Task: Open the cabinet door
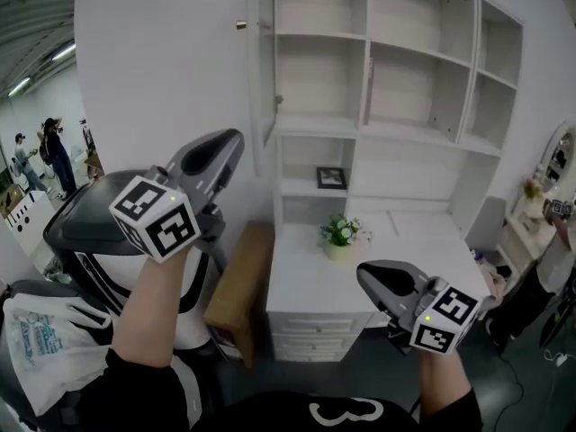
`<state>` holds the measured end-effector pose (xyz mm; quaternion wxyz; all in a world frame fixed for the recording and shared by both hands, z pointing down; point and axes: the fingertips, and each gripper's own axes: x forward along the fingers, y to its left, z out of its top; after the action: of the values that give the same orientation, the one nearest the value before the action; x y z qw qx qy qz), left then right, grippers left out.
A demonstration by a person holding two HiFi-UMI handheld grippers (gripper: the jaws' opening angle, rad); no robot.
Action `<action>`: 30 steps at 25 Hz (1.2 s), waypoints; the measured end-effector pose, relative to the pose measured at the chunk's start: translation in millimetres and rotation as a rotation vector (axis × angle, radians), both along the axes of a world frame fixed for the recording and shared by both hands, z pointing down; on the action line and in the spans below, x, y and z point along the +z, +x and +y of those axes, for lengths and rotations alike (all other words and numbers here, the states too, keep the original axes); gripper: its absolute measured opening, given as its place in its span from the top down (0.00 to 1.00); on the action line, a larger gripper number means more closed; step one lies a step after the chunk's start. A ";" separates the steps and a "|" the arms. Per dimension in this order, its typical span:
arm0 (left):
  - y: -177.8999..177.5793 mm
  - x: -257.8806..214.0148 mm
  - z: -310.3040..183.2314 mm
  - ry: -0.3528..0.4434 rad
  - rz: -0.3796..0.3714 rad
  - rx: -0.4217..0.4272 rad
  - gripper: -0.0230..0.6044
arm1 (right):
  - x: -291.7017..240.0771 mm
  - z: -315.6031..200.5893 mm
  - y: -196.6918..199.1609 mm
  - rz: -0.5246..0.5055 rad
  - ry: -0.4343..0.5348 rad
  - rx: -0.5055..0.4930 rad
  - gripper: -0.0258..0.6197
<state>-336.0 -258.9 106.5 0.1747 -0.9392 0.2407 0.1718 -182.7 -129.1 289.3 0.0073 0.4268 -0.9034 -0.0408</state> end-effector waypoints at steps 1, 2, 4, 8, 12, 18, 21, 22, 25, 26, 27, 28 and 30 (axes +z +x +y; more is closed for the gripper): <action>8.6 24.5 16.9 -0.037 -0.034 0.023 0.93 | 2.7 9.1 -2.0 -0.008 -0.003 0.005 0.97; 17.3 48.3 34.7 -0.074 -0.067 0.046 0.94 | 5.5 18.1 -3.5 -0.017 -0.007 0.011 0.97; 33.7 93.5 72.0 -0.150 -0.114 0.111 0.95 | 11.8 35.6 -6.0 -0.038 -0.013 0.020 0.97; 55.9 168.1 133.3 -0.264 -0.168 0.246 0.95 | 24.5 66.4 -9.5 -0.075 0.004 0.049 0.97; 66.9 215.2 167.6 -0.358 -0.174 0.333 0.95 | 39.9 81.6 -11.8 -0.103 0.000 0.087 0.97; 64.3 251.5 178.3 -0.407 -0.224 0.332 0.95 | 53.1 80.1 -20.7 -0.150 0.001 0.113 0.97; 51.0 260.1 173.8 -0.455 -0.203 0.334 0.95 | 62.6 77.1 -26.7 -0.169 -0.016 0.106 0.97; 46.3 261.3 171.9 -0.471 -0.194 0.333 0.95 | 64.9 76.7 -28.6 -0.171 -0.019 0.105 0.97; 36.7 256.9 169.4 -0.474 -0.180 0.320 0.95 | 66.9 73.8 -33.5 -0.163 -0.013 0.110 0.97; 35.1 255.9 170.8 -0.466 -0.185 0.315 0.95 | 67.0 73.5 -36.0 -0.166 -0.012 0.109 0.97; 33.8 256.0 172.8 -0.458 -0.191 0.309 0.95 | 67.8 74.3 -39.3 -0.171 -0.012 0.103 0.97; 32.8 256.6 174.9 -0.452 -0.197 0.305 0.95 | 69.5 75.5 -43.0 -0.173 -0.014 0.094 0.97; 32.0 256.2 177.6 -0.441 -0.200 0.300 0.95 | 74.4 77.1 -49.3 -0.160 -0.020 0.081 0.97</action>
<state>-304.1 -81.4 362.7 -0.0382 -0.9919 0.1122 0.0459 -232.1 -52.0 363.6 -0.0591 0.4646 -0.8835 0.0029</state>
